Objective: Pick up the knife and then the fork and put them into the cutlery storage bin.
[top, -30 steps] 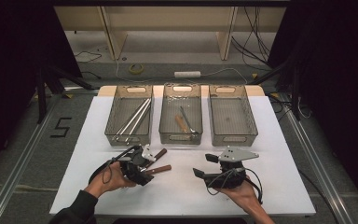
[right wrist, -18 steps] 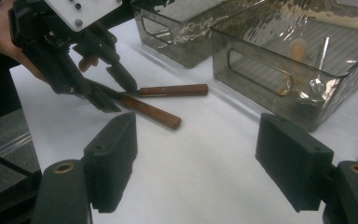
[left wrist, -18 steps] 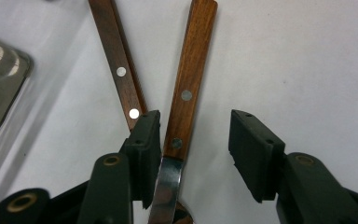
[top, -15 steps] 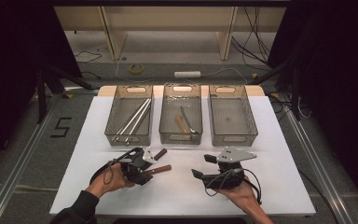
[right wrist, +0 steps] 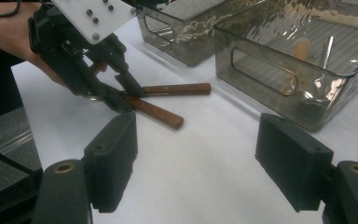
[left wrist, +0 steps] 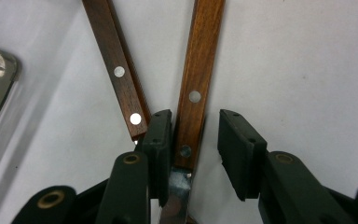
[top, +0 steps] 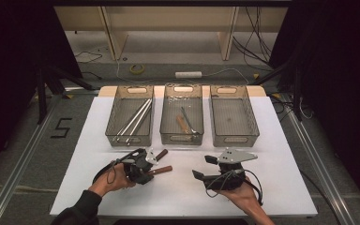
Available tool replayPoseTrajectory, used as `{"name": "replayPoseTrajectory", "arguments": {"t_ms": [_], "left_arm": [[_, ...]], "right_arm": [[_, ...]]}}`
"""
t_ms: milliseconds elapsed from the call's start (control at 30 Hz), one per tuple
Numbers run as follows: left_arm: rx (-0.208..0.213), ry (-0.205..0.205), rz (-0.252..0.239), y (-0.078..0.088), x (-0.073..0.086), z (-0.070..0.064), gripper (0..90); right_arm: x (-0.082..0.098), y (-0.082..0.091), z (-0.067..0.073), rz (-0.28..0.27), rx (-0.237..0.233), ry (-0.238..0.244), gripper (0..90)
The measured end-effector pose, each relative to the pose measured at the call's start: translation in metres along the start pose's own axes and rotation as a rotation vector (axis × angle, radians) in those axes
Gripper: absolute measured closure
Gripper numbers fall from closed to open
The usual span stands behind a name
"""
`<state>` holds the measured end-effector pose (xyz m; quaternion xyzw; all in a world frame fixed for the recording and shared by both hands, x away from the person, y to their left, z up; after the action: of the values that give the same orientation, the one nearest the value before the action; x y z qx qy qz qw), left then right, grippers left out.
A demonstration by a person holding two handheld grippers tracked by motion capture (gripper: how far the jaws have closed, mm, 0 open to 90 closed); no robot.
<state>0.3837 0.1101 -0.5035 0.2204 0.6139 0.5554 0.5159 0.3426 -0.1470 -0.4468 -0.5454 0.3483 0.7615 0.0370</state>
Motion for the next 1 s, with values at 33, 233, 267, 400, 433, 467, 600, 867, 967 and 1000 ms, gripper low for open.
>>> {"name": "replayPoseTrajectory", "arguments": {"t_ms": [33,233,267,400,433,467,600,867,967,1000], "left_arm": [[0.005,0.005,-0.002,-0.0004,-0.0001,0.0003,64.3],[0.031,0.012,0.023,-0.0009,-0.002,0.0009,68.9],[0.04,0.018,0.027,-0.001,-0.0022,0.0015,69.4],[0.051,0.039,0.037,-0.0018,-0.0025,0.0035,68.4],[0.052,0.039,0.042,-0.0018,-0.0025,0.0045,67.4],[0.053,0.041,0.044,-0.0018,-0.0025,0.005,66.6],[0.061,0.042,0.044,-0.002,-0.0024,0.0056,66.5],[0.077,0.021,0.049,-0.0015,-0.0039,0.0039,75.1],[0.08,0.019,0.04,-0.0017,-0.0036,0.0038,76.0],[0.083,0.022,0.039,-0.0016,-0.0034,0.0041,76.0]], "right_arm": [[0.0,-0.0001,-0.0001,0.0,0.0,0.0,30.3],[0.0,-0.0001,-0.0001,0.002,0.001,0.0,30.4],[0.0,-0.0001,-0.0001,0.002,0.0,0.0,30.4],[-0.0001,0.0002,-0.0002,-0.001,0.002,0.0,30.4],[-0.0001,0.0003,-0.0002,-0.001,0.002,0.0,30.4],[-0.0001,0.0004,-0.0003,-0.001,0.001,0.0,30.4],[-0.0002,0.0011,-0.0001,0.001,0.004,0.0,30.5],[-0.0002,0.0018,-0.0004,0.001,0.006,-0.001,30.5],[-0.0003,0.0017,-0.0001,0.001,0.004,-0.001,30.5],[-0.0003,0.0016,0.0,0.002,0.004,0.0,30.5]]}}
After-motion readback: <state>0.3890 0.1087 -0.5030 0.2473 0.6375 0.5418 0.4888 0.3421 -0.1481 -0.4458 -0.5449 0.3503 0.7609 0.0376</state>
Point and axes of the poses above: each handheld gripper's, and its own axes: y roughly backward along the jaws, x roughly out of its underside, z roughly to its left, the point moved 4 cm from there along -y, roughly forward along the jaws, and after that the axes turned 4 degrees about -x, right-handed, at the moved point
